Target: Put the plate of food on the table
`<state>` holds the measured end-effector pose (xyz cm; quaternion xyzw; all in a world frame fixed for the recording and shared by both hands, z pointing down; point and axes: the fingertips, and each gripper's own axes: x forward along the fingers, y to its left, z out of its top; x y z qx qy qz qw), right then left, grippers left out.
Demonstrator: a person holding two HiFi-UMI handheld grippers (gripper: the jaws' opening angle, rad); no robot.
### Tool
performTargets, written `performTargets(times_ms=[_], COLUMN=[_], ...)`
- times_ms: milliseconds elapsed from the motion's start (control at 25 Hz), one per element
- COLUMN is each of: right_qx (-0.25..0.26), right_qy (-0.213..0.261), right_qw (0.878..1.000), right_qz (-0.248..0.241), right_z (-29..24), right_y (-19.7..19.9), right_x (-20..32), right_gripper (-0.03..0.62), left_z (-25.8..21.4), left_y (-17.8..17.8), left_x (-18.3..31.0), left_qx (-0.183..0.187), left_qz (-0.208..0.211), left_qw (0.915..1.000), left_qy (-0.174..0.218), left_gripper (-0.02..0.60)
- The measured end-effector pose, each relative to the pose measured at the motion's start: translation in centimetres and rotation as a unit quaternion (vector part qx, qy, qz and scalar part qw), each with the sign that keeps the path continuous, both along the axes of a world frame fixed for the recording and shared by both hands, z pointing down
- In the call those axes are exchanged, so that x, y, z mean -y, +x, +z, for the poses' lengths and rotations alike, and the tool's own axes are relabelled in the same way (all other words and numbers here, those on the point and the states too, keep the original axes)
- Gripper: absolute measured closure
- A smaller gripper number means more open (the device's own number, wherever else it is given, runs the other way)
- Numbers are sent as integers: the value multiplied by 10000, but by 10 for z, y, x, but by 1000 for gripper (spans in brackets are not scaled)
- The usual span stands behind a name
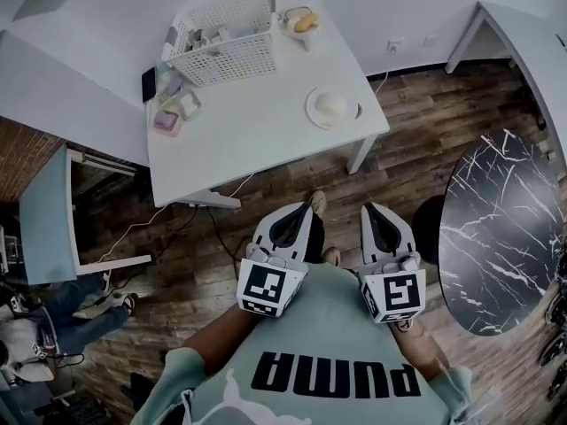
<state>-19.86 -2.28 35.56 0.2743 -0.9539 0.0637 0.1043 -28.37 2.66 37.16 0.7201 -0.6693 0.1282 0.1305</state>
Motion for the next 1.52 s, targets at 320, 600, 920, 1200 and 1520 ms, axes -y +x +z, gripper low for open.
performTargets(times_ms=[320,600,920,1200,1520], right_qx=[-160,-228,-475,-870,-1168], right_qy=[-17,-142,-423,-846,-1339], right_qw=[9998,9993,9970,9906,9800], right_qz=[121,277,443,638,895], right_z=[5,5,16,42,78], right_y=[-16,-36,-60,-87,-113], right_x=[40,87,142,184,219], right_gripper=[586,586,586,586,586], left_z=[3,5,21,43,86], left_y=[-9,-41,-85,-123,-155], left_x=[53,103,155,199,236], left_qx=[-104,-219,-563,-753,-1155], left_qz=[313,306,181,270,455], left_qw=[9995,9993,9980,9955,9870], left_qy=[-8,-37,-237,-501,-1022], left_gripper=[575,575,575,575,575])
